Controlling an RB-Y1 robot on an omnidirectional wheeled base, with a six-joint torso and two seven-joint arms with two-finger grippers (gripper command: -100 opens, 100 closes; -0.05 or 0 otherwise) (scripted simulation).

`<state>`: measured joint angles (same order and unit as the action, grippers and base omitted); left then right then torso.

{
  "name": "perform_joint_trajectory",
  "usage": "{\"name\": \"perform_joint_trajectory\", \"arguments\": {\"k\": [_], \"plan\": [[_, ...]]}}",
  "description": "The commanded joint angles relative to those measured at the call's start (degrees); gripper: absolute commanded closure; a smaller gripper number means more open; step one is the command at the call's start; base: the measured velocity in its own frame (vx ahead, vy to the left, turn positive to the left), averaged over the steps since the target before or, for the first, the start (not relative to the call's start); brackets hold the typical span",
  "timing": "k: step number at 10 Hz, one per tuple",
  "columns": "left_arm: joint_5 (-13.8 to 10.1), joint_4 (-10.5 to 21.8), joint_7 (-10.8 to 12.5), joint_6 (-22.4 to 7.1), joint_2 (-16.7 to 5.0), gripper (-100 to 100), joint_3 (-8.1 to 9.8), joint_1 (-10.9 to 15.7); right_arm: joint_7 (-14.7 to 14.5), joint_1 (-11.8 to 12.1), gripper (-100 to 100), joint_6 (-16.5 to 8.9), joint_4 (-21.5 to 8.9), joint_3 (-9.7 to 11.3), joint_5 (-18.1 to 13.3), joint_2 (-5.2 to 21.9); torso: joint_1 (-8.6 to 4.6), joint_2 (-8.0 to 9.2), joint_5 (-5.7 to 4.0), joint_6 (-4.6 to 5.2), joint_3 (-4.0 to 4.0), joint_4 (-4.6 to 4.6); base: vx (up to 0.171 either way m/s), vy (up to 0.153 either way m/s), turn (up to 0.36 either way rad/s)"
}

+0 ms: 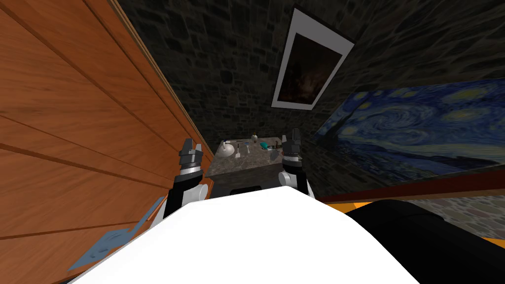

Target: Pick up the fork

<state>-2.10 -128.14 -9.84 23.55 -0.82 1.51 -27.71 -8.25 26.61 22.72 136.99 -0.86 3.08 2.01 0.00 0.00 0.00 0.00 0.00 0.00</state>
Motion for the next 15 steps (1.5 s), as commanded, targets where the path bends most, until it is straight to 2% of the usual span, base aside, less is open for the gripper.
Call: {"name": "perform_joint_trajectory", "arguments": {"k": [1,4,9,10,11,12,13,15], "plan": [[0.08,0.11,0.27,-0.01,-1.60,-100,0.04,0.27,0.00,0.00,0,0.00,0.00,0.00,0.00,0.00,0.00,0.00,0.00,0.00,0.00,0.00,-0.058,-0.017,0.034],[0.35,0.60,1.30,-0.21,-5.92,-100,0.20,1.20,0.00,-0.01,0,0.00,0.00,0.01,0.00,-0.01,-0.22,0.47,-0.05,0.00,0.27,0.10,-0.125,-0.071,0.038],[0.80,2.46,4.30,-1.64,-14.87,-100,0.53,3.09,0.00,-0.02,0,0.00,0.00,0.01,0.00,-0.01,-0.41,0.44,-0.10,0.01,0.26,0.11,-0.131,-0.105,-0.005],[0.80,2.46,4.30,-1.64,-15.69,-100,0.53,3.09,0.00,-0.02,0,0.00,0.00,0.01,0.00,-0.01,-0.43,0.46,-0.10,0.02,0.27,0.10,-0.095,-0.088,-0.011],[0.86,3.01,5.02,-2.18,-17.84,-100,0.64,3.42,0.00,-0.01,0,0.00,0.00,0.01,0.00,-0.01,-0.35,0.39,-0.09,0.00,0.23,0.10,-0.067,-0.073,-0.043],[0.90,3.64,5.77,-2.81,-19.51,-100,0.79,3.70,0.00,-0.01,0,0.00,0.00,0.01,0.00,-0.01,-0.29,0.30,-0.07,0.02,0.18,0.07,-0.072,-0.097,-0.117],[0.90,3.64,5.77,-2.81,-20.28,-100,0.79,3.70,0.00,-0.01,0,0.00,0.00,0.01,0.00,-0.01,-0.35,0.28,-0.08,0.03,0.17,0.07,-0.057,-0.082,-0.028],[0.91,5.10,7.30,-4.37,-24.08,-100,1.15,4.10,0.00,-0.01,0,0.00,0.00,0.01,0.00,-0.01,-0.32,0.21,-0.08,0.02,0.13,0.05,-0.065,-0.099,-0.134]]}}
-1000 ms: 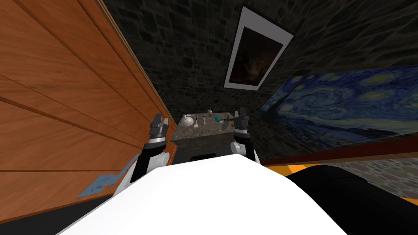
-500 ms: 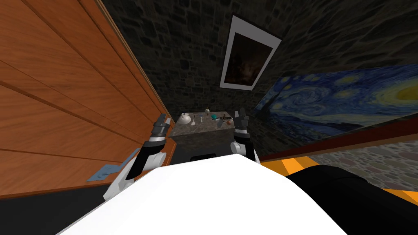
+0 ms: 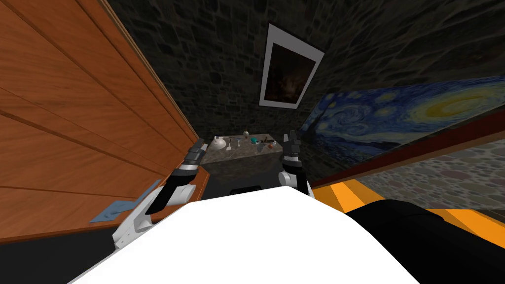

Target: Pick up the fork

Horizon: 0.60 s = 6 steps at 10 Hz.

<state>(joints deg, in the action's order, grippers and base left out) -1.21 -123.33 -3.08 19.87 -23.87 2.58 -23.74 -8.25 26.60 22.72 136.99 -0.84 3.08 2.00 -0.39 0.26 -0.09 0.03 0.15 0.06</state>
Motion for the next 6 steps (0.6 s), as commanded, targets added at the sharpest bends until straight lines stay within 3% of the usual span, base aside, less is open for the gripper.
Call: {"name": "perform_joint_trajectory", "arguments": {"k": [1,6], "plan": [[0.02,0.29,0.55,-0.70,-2.05,-100,0.08,0.12,0.00,0.00,0,0.00,0.00,0.00,0.00,0.00,0.00,0.00,0.00,0.00,0.00,0.00,-0.062,-0.084,-0.046],[-0.21,3.05,2.85,-3.83,-9.54,-100,0.61,0.10,0.00,0.01,0,0.00,0.00,0.00,0.00,0.00,0.07,-0.15,0.02,0.00,-0.08,-0.03,-0.033,-0.075,-0.139]]}}
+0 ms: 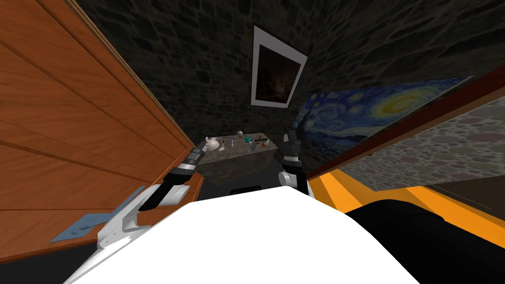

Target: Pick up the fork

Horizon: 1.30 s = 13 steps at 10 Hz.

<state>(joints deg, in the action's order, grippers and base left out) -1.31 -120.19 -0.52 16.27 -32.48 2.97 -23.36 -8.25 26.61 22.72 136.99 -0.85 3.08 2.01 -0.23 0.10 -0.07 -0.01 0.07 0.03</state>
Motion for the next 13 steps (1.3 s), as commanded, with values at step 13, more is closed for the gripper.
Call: {"name": "perform_joint_trajectory", "arguments": {"k": [13], "plan": [[-2.45,11.39,5.47,-13.97,-21.22,-100,1.64,-5.31,0.00,0.00,0,0.00,0.00,-0.01,0.00,0.01,0.25,-0.13,0.06,0.02,-0.08,-0.03,0.007,-0.041,-0.268]]}}
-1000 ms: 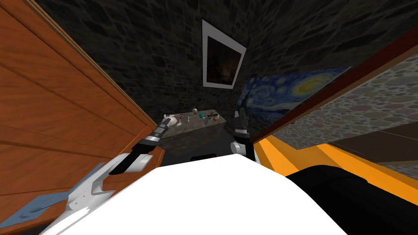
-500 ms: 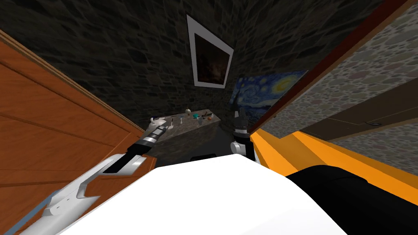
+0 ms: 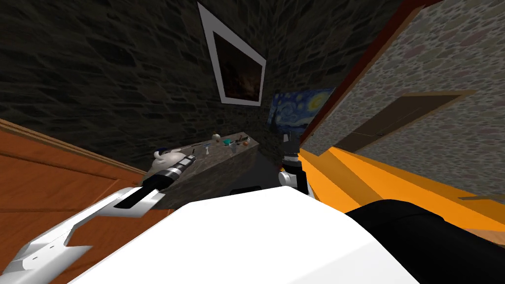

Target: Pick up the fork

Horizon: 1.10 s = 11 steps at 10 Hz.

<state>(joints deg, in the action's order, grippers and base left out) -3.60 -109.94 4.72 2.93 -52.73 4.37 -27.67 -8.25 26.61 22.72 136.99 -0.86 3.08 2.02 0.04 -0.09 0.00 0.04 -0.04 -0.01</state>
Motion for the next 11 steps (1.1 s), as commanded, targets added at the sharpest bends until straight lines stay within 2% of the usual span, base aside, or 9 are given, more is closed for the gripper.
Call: {"name": "perform_joint_trajectory", "arguments": {"k": [1,3,4,5,6,8,9,11], "plan": [[-0.52,2.57,0.53,-2.34,-2.86,-100,0.36,-1.94,0.00,0.00,0,0.00,0.00,0.00,0.00,0.00,0.00,0.00,0.00,0.00,0.00,0.00,0.043,0.005,-0.467],[-1.28,5.40,0.96,-5.70,-6.47,-100,0.56,-3.99,0.00,0.01,0,0.00,0.00,-0.01,0.00,0.00,0.10,-0.04,0.02,-0.03,-0.02,-0.01,0.045,0.037,-0.415],[-1.28,5.40,0.96,-5.70,-6.47,-100,0.56,-3.99,0.00,0.01,0,0.00,0.00,-0.01,0.00,0.01,0.19,-0.04,0.05,-0.06,-0.03,-0.01,0.032,0.040,-0.249],[-1.66,6.79,1.08,-7.31,-7.91,-100,0.63,-5.06,0.00,0.01,0,0.00,0.00,-0.01,0.00,0.01,0.15,-0.01,0.04,-0.08,0.00,0.00,0.024,0.039,-0.291],[-1.66,6.79,1.08,-7.33,-7.91,-100,0.63,-5.06,0.00,0.01,0,0.00,0.00,-0.01,0.00,0.01,0.14,0.02,0.03,-0.06,0.01,0.01,0.017,0.033,-0.266],[-2.43,9.46,1.17,-10.43,-10.31,-100,0.67,-7.28,0.00,0.01,0,0.00,0.00,-0.01,0.00,0.01,0.12,0.03,0.03,-0.05,0.02,0.01,0.031,0.055,-0.427],[-2.43,9.46,1.17,-10.43,-10.31,-100,0.67,-7.28,0.00,0.01,0,0.00,0.00,-0.01,0.00,0.01,0.25,-0.03,0.05,-0.04,-0.02,0.00,0.020,0.067,-0.171],[-3.18,11.92,1.07,-13.25,-12.11,-100,0.60,-9.51,0.00,0.01,0,0.00,0.00,-0.01,0.00,0.01,0.19,0.03,0.05,-0.07,0.02,0.01,0.025,0.063,-0.356]]}}
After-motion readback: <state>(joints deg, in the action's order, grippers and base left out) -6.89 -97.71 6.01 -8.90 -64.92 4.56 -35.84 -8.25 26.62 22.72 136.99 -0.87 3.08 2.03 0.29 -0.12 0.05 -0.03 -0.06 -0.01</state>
